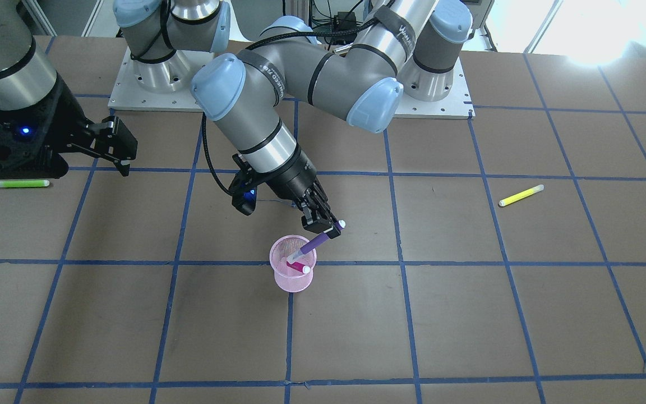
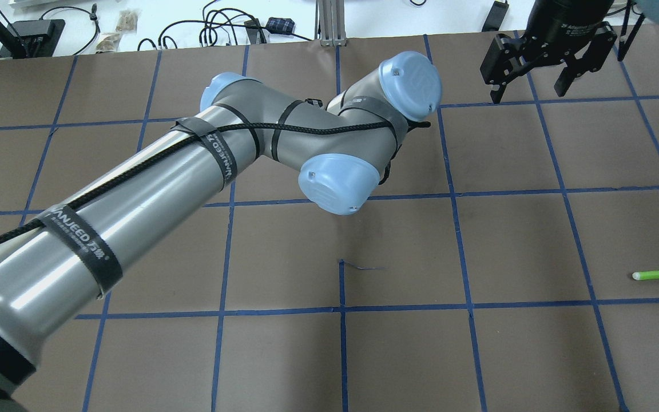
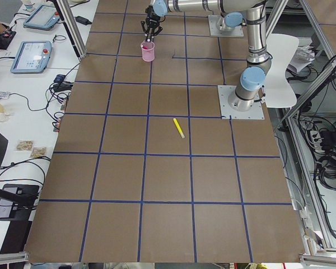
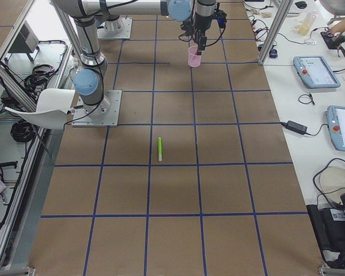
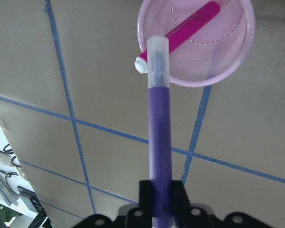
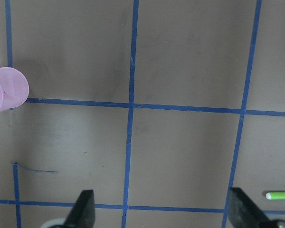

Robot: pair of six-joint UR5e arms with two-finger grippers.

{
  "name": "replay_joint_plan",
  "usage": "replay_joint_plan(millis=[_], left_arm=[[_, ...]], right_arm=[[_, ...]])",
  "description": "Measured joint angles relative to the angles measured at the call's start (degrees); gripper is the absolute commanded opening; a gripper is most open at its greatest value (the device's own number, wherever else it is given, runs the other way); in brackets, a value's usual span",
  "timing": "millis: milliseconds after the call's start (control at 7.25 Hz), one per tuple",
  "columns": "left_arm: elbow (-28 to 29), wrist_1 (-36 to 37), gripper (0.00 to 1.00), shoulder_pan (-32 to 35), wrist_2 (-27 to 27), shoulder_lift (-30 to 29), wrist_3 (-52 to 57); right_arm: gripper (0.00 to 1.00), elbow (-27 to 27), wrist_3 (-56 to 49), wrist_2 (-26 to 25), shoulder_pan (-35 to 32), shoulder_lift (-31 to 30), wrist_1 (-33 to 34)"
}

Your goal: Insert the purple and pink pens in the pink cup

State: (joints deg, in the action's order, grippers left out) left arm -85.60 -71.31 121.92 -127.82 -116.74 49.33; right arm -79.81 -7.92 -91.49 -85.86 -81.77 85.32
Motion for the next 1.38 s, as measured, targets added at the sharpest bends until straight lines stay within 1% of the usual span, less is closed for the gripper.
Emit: replay_joint_plan(millis=[138,276,414,552,966,1241,1379], left_arm=[[0.0,0.2,0.0,0.8,-1.0,-1.0,0.2],[0.0,0.2,0.06,1.4,-1.8,-1.9,0.3],[-0.2,0.1,0.47,1.9,-2.2,-2.5,0.4],[-0.2,0.2,0.99,2.2,-2.4,-2.8,0.5],[0.0,0.4,1.0,2.4,-2.4,-2.6,0.7],[0.1,0.4,1.0,1.1,-1.6,0.2,0.6],[0.1,0.3,1.0,-1.1,0.2,2.8,0.6]], right_arm=[[1.0,-0.1,-0.8,0.1,1.4,0.0,-0.2],[1.0,-0.2,-1.2,0.2,2.4,0.0,-0.3],[1.0,-0.4,-1.9,0.1,3.0,0.0,-0.4],[1.0,-0.5,-3.7,-0.3,3.6,0.0,-0.4],[1.0,-0.7,-6.5,-0.5,5.1,-0.1,-0.6],[1.0,-0.8,-6.7,-0.5,5.2,-0.1,-0.5],[1.0,-0.7,-6.7,-0.6,5.2,-0.1,-0.5]])
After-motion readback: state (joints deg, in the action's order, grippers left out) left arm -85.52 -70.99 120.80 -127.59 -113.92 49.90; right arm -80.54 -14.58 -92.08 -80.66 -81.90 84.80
